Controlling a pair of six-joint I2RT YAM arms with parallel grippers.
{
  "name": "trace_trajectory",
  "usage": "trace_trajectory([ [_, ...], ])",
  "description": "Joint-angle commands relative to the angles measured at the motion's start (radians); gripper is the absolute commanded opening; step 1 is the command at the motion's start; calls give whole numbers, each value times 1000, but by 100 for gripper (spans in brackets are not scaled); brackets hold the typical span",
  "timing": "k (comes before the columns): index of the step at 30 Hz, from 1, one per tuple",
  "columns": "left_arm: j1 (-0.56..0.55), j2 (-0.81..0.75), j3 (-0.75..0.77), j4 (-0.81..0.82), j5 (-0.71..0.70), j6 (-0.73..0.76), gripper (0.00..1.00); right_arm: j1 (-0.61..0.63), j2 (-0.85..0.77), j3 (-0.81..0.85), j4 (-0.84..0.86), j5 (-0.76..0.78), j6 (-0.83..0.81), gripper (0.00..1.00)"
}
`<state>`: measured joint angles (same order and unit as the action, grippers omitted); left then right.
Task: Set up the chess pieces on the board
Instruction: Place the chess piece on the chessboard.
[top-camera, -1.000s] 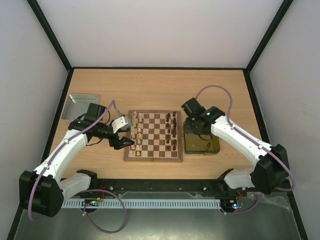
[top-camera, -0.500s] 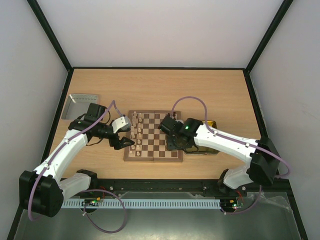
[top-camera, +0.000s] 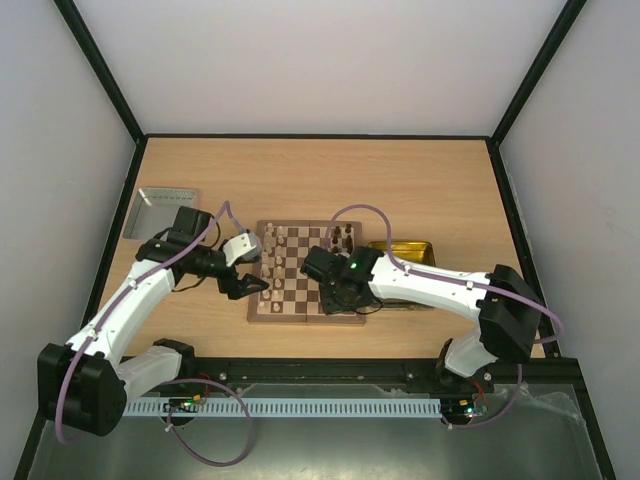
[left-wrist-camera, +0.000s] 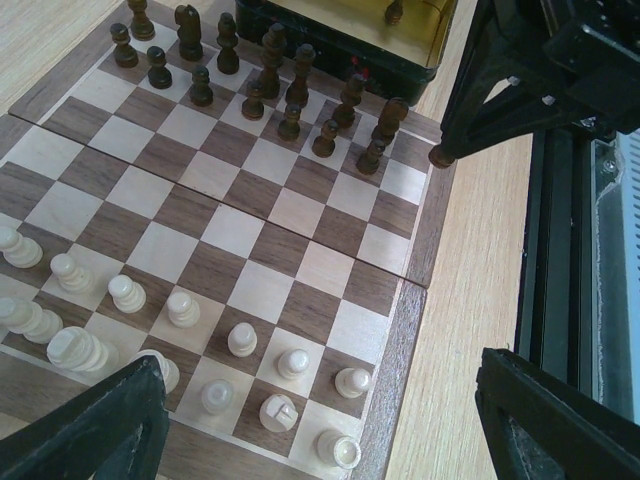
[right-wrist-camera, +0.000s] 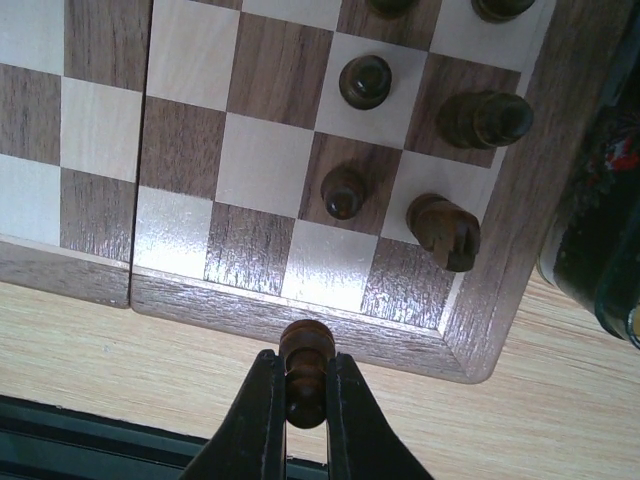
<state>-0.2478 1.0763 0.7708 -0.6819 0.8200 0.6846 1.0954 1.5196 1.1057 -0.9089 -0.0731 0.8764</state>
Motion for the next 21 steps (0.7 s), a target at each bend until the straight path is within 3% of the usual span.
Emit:
trace_trajectory([
  [1, -3, -18, -10, -1, 8, 1, 84, 8, 23, -5, 22, 7, 7, 2],
  [21, -2, -16, -11, 0, 8, 0, 84, -6, 68, -51, 74, 42, 1, 2],
])
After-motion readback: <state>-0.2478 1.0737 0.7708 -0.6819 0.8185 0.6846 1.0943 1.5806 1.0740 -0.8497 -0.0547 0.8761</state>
